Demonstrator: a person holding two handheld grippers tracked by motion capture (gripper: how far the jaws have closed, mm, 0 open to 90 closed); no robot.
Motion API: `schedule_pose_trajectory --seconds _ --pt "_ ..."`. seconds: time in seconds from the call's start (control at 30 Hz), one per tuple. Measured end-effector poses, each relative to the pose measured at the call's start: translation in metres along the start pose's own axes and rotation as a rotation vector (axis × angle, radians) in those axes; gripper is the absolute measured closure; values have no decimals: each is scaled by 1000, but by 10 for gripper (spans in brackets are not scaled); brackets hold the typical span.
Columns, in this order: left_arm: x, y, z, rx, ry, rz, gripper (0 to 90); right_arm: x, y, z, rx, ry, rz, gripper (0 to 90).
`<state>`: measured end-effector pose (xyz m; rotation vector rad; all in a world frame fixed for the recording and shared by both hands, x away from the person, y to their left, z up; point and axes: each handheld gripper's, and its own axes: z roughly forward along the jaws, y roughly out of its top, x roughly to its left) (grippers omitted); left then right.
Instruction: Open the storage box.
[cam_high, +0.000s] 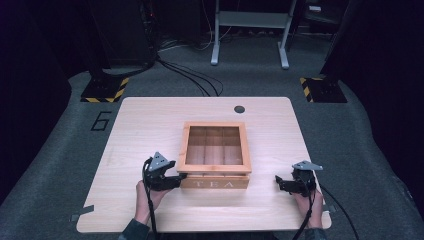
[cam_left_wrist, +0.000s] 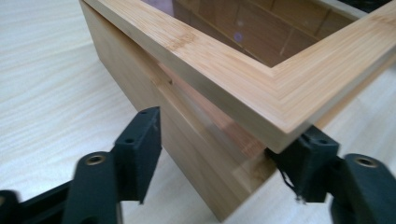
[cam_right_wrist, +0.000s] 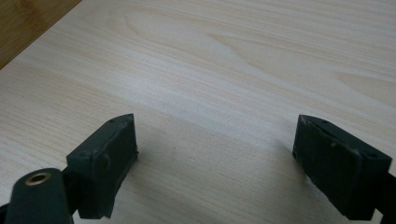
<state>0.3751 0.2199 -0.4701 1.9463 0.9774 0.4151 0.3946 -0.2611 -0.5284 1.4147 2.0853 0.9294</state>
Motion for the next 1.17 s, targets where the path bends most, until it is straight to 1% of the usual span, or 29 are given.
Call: schedule_pose_trajectory --seconds 0.07,0.1,0.13,0.17,0.2,0.23,0.27,0.3,0.33,0.37,0.47,0.5,0.53,0.57,0.63,0.67,0.7,0.73,0.77,0.8,0.87,0.9,0.93,1.0,1.03,1.07,1.17 --pt "0 -1 -2 12 -15 -3 286 0 0 0 0 0 0 131" --pt "-1 -2 -2 29 -17 9 274 0 0 0 0 0 0 131" --pt "-1 -2 -2 29 -17 9 270 0 0 0 0 0 0 131" --pt "-3 -6 2 69 -25 22 258 0 0 0 0 0 0 131" --pt "-3 -9 4 82 -32 29 247 0 0 0 0 0 0 131" --pt "-3 -9 4 82 -32 29 235 0 0 0 0 0 0 131" --pt "-2 -15 3 62 -35 1 235 0 0 0 0 0 0 132" --pt "-2 -15 3 62 -35 1 229 0 0 0 0 0 0 131" --pt "1 -20 1 46 -39 -24 208 0 0 0 0 0 0 131" --pt "1 -22 0 42 -32 -33 198 0 0 0 0 0 0 131" --pt "1 -31 -1 53 -28 -30 163 0 0 0 0 0 0 131" --pt "1 -31 -1 53 -28 -30 154 0 0 0 0 0 0 131" --pt "2 -39 -3 61 -13 -24 151 0 0 0 0 0 0 131" --pt "3 -43 -4 69 -6 -29 150 0 0 0 1 0 0 131" --pt "4 -51 -4 79 1 -35 146 0 0 0 6 -1 6 131" --pt "4 -51 -4 79 1 -35 143 0 0 0 6 -1 6 131" --pt "5 -58 -4 98 27 -31 138 -1 0 0 -2 -1 -12 131" --pt "5 -61 -4 104 35 -30 134 -1 0 0 -2 -1 -15 131" --pt "5 -65 -5 124 61 -6 132 -1 0 0 -2 0 -10 131" --pt "5 -65 -5 124 61 -6 123 -1 0 0 -2 0 -10 131" --pt "4 -68 -5 132 75 -5 117 -1 0 0 0 -1 -11 131" --pt "4 -69 -4 138 82 1 111 0 0 0 3 -2 6 131" --pt "4 -71 -3 140 85 -2 109 0 0 0 0 0 -1 131" --pt "4 -72 -3 148 85 -2 97 0 0 0 1 0 0 131" --pt "3 -73 -3 156 100 12 91 0 0 0 2 -1 4 131" --pt "3 -73 -2 152 108 12 85 1 0 0 3 -2 8 131" --pt "2 -73 -2 161 113 19 81 1 0 0 0 -3 6 131"
